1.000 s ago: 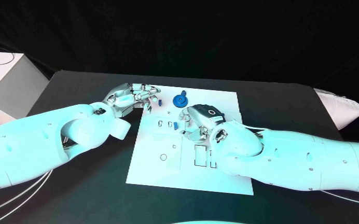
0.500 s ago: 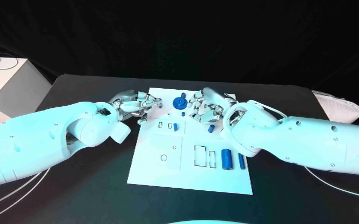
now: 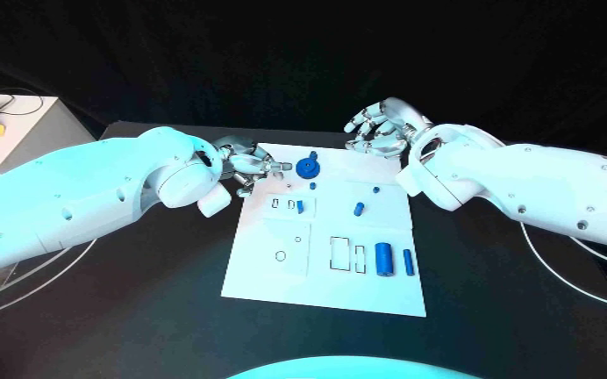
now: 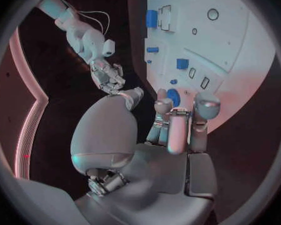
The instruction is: Assemble the parts on the task board
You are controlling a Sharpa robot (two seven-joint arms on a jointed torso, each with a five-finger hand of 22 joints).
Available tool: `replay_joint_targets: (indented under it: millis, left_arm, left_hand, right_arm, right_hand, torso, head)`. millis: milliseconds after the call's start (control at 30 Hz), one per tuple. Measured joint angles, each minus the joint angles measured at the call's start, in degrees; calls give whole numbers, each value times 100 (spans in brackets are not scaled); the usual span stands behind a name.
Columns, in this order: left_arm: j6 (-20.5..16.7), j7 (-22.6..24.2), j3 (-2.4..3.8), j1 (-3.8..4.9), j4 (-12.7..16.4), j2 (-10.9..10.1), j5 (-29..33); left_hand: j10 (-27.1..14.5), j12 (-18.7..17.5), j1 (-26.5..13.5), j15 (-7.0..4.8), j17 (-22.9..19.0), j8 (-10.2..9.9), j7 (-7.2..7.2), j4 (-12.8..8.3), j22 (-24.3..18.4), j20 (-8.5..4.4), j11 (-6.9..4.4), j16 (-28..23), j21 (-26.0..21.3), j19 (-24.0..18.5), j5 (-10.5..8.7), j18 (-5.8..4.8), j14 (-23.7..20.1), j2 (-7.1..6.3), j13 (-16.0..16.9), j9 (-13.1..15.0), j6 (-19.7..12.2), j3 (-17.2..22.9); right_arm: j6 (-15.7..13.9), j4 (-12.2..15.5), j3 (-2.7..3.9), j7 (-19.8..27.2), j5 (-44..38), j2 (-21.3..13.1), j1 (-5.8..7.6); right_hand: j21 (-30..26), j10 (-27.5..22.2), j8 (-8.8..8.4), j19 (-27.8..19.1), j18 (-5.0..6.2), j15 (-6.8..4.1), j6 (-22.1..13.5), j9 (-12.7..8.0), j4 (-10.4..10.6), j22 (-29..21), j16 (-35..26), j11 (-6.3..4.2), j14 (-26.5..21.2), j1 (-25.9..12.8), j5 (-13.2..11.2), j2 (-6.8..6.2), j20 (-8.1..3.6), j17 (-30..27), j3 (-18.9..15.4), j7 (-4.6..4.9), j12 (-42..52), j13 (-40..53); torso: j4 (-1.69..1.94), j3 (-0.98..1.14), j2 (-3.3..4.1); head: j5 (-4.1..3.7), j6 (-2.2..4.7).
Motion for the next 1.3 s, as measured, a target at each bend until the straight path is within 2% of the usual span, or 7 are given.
replay_joint_targets:
  millis: [167,233,433,567,667,933,1300]
  left_arm:
    - [184,-355,-124,145,-174,287,-472]
    - [268,-465,-166,180,-246,389,-640]
    - [515,-659,-223,228,-447,651,-968]
    - [694,-746,-273,238,-629,826,-1118]
    - [830,-797,-332,242,-776,960,-1200]
    - [1145,-883,-488,244,-1014,1197,-1346]
    - [1394,-940,-568,241,-1159,1345,-1435]
  left_hand:
    - [-20,0,-153,0,0,71,-3,-2,2,0,-20,0,0,0,0,1,0,71,-4,97,4,-31]
    - [-39,0,-188,0,0,116,-37,-2,11,0,-38,0,0,0,0,0,0,106,-11,158,37,-31]
    - [-52,0,-377,-22,-1,283,-82,-1,23,-21,-52,0,0,20,-1,1,21,109,-14,394,44,22]
    - [-73,0,-555,-22,-1,317,-93,-1,17,-21,-72,0,0,20,-1,2,21,79,-45,536,33,22]
    - [-102,-4,-681,-22,-1,349,-114,-9,-18,-22,-102,0,0,19,-1,1,21,49,-70,618,12,0]
    - [-143,-46,-728,-43,-2,349,-113,-1,-74,-43,-101,-23,0,-3,-1,2,-2,71,-120,667,-30,-45]
    - [-174,-51,-727,-43,-2,349,-113,0,-97,-47,-94,-23,-12,-7,-1,2,-2,72,-157,680,-30,-45]
  right_arm:
    - [52,-307,2,175,296,23,49]
    - [64,-421,1,234,385,53,66]
    - [59,-633,1,341,535,102,92]
    - [31,-707,1,398,606,113,101]
    - [-11,-785,0,456,693,130,107]
    - [-116,-949,1,624,1025,131,125]
    - [-179,-1007,1,719,1226,129,128]
  right_hand:
    - [-306,-60,-23,-89,1,25,-59,-8,73,0,-175,1,-25,-37,0,9,13,-201,-75,17,50,52]
    - [-584,-126,-23,-209,133,48,-99,-16,97,-131,-331,22,-107,-45,45,18,22,-367,-98,17,84,66]
    - [-1270,-303,-23,-459,222,90,-163,-22,166,-513,-709,67,-324,-45,77,18,53,-783,-168,61,97,48]
    - [-3376,-725,-101,-1297,559,220,-388,-67,245,-1708,-1979,215,-1192,-43,77,17,172,-2088,-331,184,-324,-302]
    - [-4027,-870,-140,-1549,579,280,-470,-103,292,-2116,-2482,279,-1607,30,77,85,238,-2596,-467,197,-579,-594]
    - [-4548,-931,-140,-1694,579,328,-485,-148,340,-2591,-2879,320,-1886,224,77,129,288,-3047,-629,199,-876,-1125]
    - [-4636,-930,-140,-1672,579,350,-485,-165,357,-2700,-2936,320,-1905,246,77,151,309,-3142,-689,199,-918,-1259]
  torso:
    - [-5,33,-53]
    - [-7,48,-67]
    - [-12,87,-90]
    - [-11,115,-97]
    - [-12,128,-98]
    - [-20,122,-83]
    - [-13,112,-64]
  head:
    - [29,-72]
    - [41,-92]
    - [64,-116]
    - [74,-118]
    - [76,-104]
    - [66,-81]
    - [30,-83]
